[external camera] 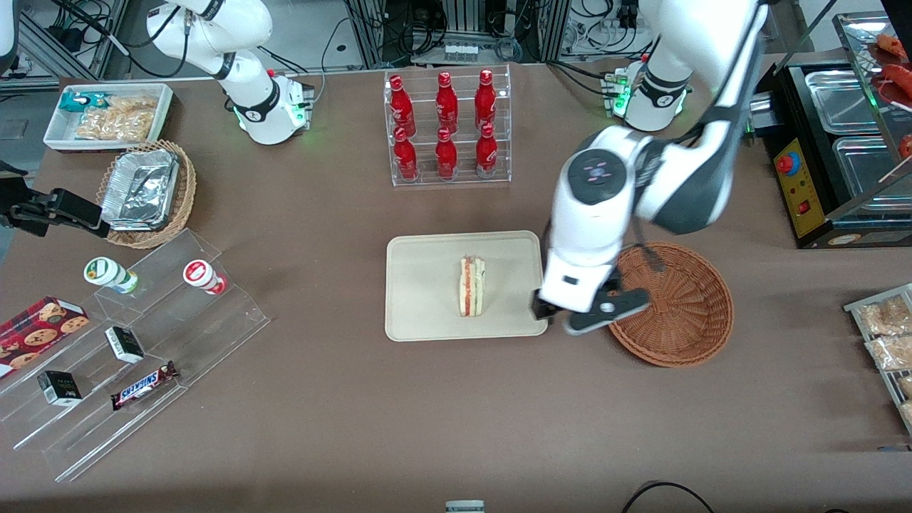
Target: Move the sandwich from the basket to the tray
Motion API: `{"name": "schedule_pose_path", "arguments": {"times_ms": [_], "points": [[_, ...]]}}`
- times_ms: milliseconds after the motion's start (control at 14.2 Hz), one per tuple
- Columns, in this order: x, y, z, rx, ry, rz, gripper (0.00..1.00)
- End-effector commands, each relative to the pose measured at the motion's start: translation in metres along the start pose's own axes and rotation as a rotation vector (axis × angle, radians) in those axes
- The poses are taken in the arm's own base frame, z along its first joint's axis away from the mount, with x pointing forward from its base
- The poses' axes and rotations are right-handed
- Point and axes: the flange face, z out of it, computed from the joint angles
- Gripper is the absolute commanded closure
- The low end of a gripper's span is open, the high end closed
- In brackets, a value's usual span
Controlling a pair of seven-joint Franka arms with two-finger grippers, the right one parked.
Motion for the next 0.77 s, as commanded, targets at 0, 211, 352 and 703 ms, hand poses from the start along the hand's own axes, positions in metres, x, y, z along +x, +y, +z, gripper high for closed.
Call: {"name": "schedule_pose_path", "arguments": {"times_ms": [0,211,352,703], "points": [[0.017,-0.072,-0.042,-0.019,-0.111,0.065,0.00],[0.027,-0.137,-0.075,-0.034,-0.195,0.172,0.00],[0.034,-0.178,-0.094,-0.026,-0.220,0.184,0.00],[0.032,-0.251,-0.142,0.002,-0.234,0.211,0.00]]}}
